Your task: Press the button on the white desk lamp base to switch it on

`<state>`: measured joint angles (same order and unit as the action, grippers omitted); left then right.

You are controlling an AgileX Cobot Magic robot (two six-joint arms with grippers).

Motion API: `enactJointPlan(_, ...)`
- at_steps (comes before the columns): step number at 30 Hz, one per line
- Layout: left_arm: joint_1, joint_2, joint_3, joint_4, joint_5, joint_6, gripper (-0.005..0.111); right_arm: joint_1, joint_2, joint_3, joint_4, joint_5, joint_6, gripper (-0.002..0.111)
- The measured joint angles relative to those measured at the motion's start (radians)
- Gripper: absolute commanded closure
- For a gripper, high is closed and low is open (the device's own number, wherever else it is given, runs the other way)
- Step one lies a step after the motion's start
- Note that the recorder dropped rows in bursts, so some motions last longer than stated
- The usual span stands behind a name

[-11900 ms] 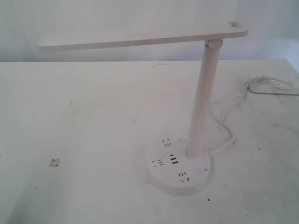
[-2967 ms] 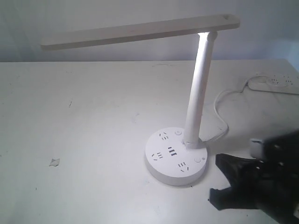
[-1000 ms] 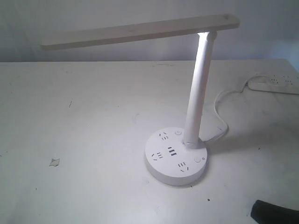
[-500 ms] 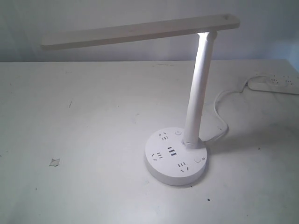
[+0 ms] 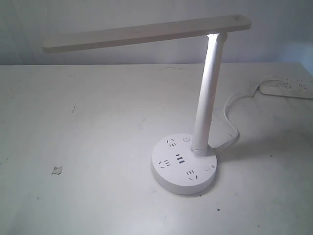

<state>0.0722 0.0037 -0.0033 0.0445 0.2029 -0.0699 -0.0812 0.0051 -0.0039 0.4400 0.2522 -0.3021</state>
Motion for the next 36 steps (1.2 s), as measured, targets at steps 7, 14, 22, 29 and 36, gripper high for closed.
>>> enactJointPlan(7, 0.0, 0.0, 0.0, 0.0, 0.0, 0.0, 0.107, 0.0, 0.0, 0.0, -0.042, 0.0, 0.0, 0.108)
enactJointPlan(14, 0.0, 0.0, 0.0, 0.0, 0.0, 0.0, 0.107, 0.0, 0.0, 0.0, -0.42, 0.0, 0.0, 0.108)
enactJointPlan(22, 0.0, 0.0, 0.0, 0.0, 0.0, 0.0, 0.107, 0.0, 0.0, 0.0, -0.42, 0.0, -0.002, 0.108)
enactJointPlan(29, 0.0, 0.0, 0.0, 0.0, 0.0, 0.0, 0.107, 0.0, 0.0, 0.0, -0.416, 0.004, -0.002, 0.108)
enactJointPlan(36, 0.0, 0.0, 0.0, 0.0, 0.0, 0.0, 0.107, 0.0, 0.0, 0.0, -0.411, 0.05, -0.004, 0.108)
